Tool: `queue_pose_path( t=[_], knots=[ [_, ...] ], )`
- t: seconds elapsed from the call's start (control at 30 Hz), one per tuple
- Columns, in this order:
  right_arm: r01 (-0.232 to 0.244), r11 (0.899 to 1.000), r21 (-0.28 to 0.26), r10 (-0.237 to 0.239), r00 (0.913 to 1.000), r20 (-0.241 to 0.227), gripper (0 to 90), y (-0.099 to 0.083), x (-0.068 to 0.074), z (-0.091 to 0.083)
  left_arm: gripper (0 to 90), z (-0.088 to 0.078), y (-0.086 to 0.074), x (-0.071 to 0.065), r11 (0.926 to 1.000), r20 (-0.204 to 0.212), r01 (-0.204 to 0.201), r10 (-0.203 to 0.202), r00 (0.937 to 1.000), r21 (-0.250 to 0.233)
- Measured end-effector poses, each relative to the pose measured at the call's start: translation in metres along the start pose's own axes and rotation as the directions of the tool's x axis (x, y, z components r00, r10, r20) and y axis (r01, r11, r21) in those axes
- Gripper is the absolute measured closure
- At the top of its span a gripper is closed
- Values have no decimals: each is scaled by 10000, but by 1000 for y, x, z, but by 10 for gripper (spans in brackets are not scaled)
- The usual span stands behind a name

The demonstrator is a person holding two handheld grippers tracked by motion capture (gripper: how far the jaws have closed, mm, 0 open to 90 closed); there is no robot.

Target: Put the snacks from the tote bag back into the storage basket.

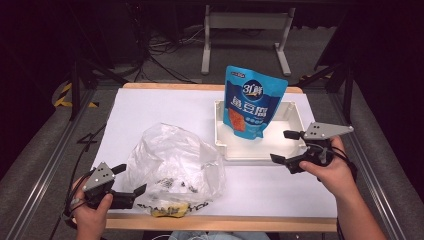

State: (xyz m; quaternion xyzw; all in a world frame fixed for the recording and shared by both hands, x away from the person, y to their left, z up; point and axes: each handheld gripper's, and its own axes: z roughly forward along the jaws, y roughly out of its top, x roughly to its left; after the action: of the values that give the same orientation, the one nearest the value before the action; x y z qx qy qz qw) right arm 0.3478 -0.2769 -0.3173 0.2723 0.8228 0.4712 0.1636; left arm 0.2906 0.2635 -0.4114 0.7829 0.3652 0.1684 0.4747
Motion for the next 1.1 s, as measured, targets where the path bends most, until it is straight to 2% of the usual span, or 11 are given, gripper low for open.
queue_pose_path(
  t=[0.2, 0.27, 0.33, 0.5, 0.63, 0.8, 0.97, 1.0, 1.1],
  knots=[
    [-131, 9999, -35, 130, 9995, -282, 98, -12, 8, 2, 53, -1, 0, 0, 10000, -29, 38, -38, 10000, -39],
    [-49, 10000, -86, 46, 9997, -250, 111, -15, 12, 3, 53, -2, 0, 0, 9999, -60, 11, -12, 10000, -111],
    [81, 10000, -4, -81, 9996, -268, 117, -20, 17, 5, 54, -3, 1, 0, 9998, -120, -40, 37, 9999, -191],
    [50, 9997, 247, -41, 9993, -369, 117, -34, 23, 11, 56, -4, 0, 0, 9997, -121, -57, 54, 9999, -242],
    [-65, 9990, 447, 81, 9994, -348, 115, -49, 22, 18, 56, -4, 0, -2, 9994, -236, -291, 286, 9993, -187],
    [-233, 9983, 541, 248, 9993, -278, 107, -60, 21, 20, 56, -4, -1, -3, 9994, -206, -310, 307, 9993, -138],
    [-125, 9969, 781, 148, 9995, -292, 101, -69, 20, 27, 55, -4, -1, -3, 9994, -229, -326, 322, 9992, -139],
    [-85, 9946, 1035, 123, 9993, -363, 97, -74, 19, 32, 53, -4, -1, -2, 9993, -253, -329, 325, 9992, -156],
    [-158, 9939, 1093, 197, 9992, -348, 89, -78, 19, 37, 48, -4, -2, -1, 9994, -365, -304, 299, 9989, -151]
  ],
)
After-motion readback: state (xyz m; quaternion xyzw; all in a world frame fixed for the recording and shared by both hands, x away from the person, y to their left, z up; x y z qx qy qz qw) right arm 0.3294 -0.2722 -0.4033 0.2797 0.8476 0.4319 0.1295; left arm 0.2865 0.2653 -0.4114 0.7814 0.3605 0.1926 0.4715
